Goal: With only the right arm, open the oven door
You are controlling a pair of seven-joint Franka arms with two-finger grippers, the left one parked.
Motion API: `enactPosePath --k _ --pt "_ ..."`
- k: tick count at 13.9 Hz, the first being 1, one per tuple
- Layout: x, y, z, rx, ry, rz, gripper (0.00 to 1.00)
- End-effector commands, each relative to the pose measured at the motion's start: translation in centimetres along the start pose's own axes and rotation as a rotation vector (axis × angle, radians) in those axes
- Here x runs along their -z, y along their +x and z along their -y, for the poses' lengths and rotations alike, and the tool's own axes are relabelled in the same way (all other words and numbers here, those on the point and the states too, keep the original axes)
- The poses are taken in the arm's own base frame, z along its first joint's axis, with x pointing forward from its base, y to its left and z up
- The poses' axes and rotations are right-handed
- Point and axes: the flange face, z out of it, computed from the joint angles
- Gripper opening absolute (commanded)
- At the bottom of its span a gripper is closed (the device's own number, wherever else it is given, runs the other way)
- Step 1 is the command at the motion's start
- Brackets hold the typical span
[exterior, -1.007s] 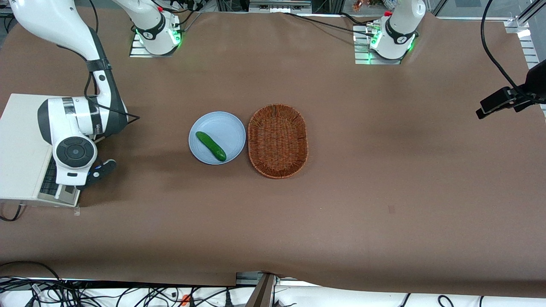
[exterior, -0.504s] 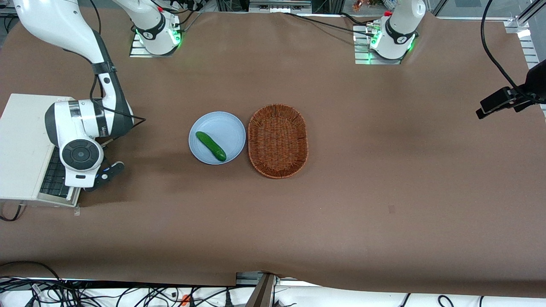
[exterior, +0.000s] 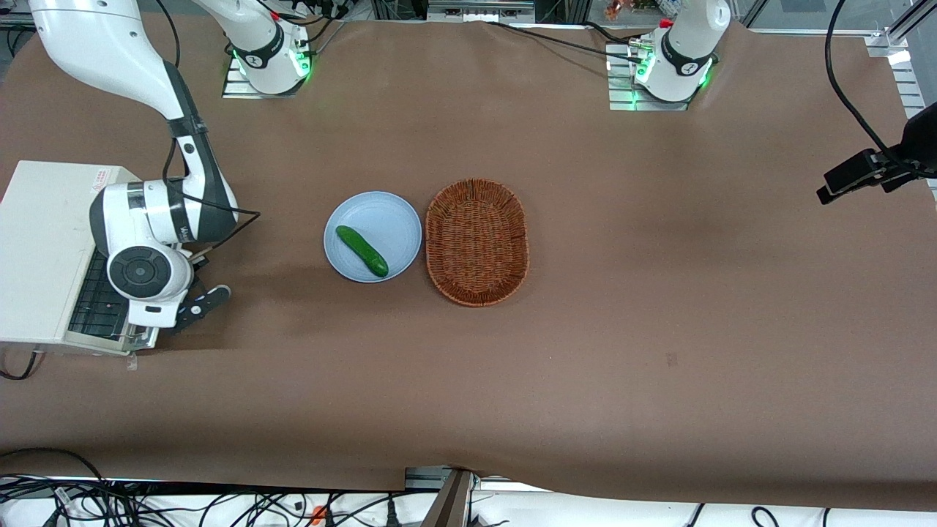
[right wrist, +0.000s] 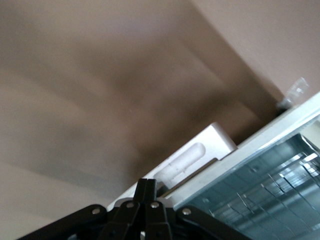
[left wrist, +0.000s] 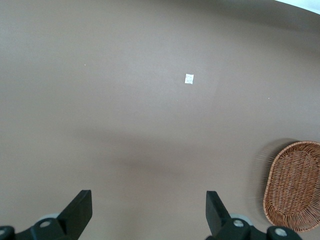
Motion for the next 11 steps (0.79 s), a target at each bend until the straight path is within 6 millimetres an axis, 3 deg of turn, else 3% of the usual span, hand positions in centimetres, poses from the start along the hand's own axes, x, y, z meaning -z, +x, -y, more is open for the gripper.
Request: enactPosePath --k 1,8,11 --pt "-7.6 -1.5 -3.8 -0.025 0.005 0.069 0.0" --pt "-10.0 -1.2 -3.4 -0.137 0.178 0.01 0.0" --pt "-10.0 -1.0 -3.0 -0.254 0.234 0.0 0.0"
